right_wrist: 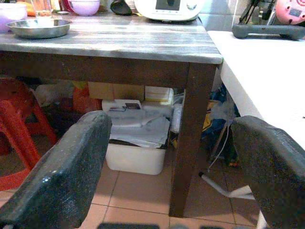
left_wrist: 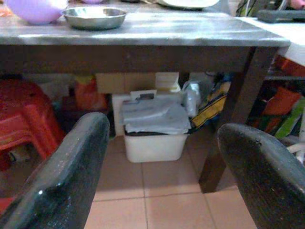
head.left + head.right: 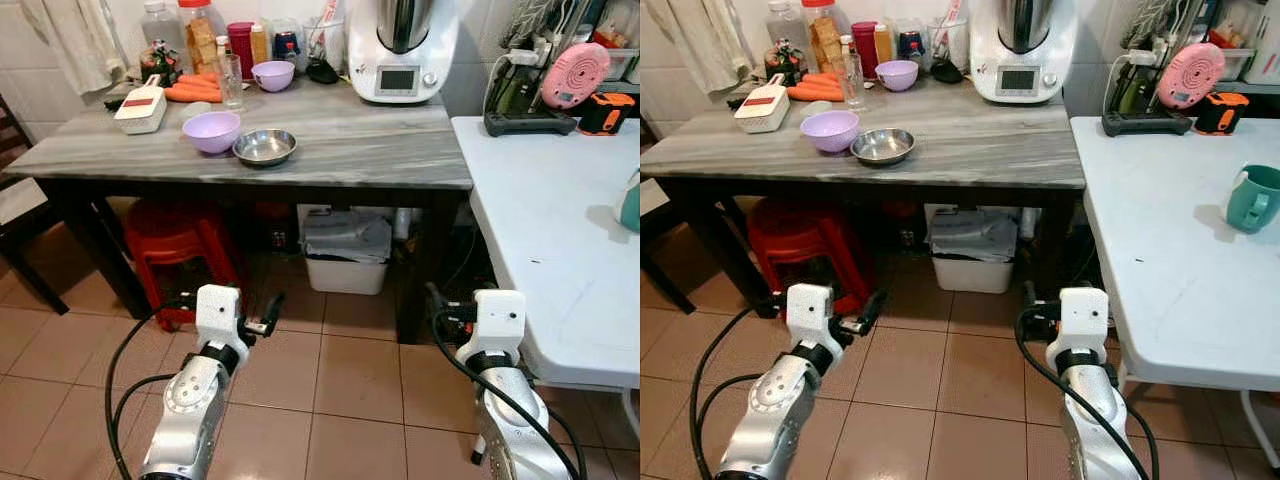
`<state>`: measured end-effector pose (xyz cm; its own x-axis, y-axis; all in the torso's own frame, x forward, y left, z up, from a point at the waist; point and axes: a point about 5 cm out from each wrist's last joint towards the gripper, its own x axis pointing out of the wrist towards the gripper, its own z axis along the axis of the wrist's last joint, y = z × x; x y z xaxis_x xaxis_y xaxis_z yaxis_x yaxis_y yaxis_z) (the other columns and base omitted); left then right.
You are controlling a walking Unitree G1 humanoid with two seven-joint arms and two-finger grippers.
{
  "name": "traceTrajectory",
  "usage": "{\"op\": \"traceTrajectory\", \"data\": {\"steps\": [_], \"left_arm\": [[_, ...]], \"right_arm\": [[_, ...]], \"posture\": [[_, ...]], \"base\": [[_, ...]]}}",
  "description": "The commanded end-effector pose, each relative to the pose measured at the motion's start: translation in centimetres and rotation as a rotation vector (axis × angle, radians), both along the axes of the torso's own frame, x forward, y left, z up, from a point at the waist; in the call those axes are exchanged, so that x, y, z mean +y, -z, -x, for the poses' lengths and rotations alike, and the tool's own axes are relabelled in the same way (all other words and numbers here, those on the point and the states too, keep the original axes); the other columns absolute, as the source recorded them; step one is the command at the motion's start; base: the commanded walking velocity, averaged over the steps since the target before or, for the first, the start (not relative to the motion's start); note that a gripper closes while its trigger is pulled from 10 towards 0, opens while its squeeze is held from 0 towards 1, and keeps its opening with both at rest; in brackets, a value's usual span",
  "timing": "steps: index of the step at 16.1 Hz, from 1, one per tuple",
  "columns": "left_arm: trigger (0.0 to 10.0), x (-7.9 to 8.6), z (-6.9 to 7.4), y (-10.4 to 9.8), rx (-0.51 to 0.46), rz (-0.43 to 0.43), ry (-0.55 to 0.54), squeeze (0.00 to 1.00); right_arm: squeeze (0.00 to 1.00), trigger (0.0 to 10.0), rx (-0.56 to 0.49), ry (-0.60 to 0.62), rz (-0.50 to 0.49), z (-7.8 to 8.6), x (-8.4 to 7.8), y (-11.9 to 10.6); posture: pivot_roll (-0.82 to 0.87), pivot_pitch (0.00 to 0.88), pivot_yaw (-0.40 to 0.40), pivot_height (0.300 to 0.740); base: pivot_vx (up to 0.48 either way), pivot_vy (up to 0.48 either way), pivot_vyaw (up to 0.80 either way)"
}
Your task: Setting the table
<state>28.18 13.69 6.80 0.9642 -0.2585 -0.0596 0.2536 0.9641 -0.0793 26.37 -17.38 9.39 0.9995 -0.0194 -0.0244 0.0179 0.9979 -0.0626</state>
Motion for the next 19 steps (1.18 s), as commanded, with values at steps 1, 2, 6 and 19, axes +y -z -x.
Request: {"op": "traceTrajectory", "data": {"steps": [1, 2, 6, 19], "left_arm": [[10.0, 0.2, 0.0, 0.1, 0.002, -0.005, -0.010, 0.00], [10.0, 0.1, 0.1, 0.1, 0.000, -0.005, -0.003, 0.00], [10.0, -0.2, 0.2, 0.4, 0.007, -0.001, 0.034, 0.00], [10.0, -0.9, -0.8, -0.3, -0.012, 0.011, 0.058, 0.00]], "right_arm": [[0.00, 10.0, -0.029, -0.005, 0.007, 0.0, 0.0, -0.8], [0.00, 10.0, -0.030, -0.001, 0.008, 0.1, -0.2, -0.8], [0.00, 10.0, -0.027, 0.022, 0.012, 0.6, -0.5, -0.8], [0.00, 10.0, -0.048, 0.035, 0.013, 0.1, -0.6, -1.6]], "posture": [[-0.11, 0.000, 0.064, 0.740], [-0.11, 0.000, 0.066, 0.740], [-0.14, 0.000, 0.079, 0.740], [-0.16, 0.000, 0.103, 0.740]], "base": [[0.000, 0.000, 0.00], [0.000, 0.000, 0.00], [0.000, 0.000, 0.00], [0.000, -0.254, -0.19]]}}
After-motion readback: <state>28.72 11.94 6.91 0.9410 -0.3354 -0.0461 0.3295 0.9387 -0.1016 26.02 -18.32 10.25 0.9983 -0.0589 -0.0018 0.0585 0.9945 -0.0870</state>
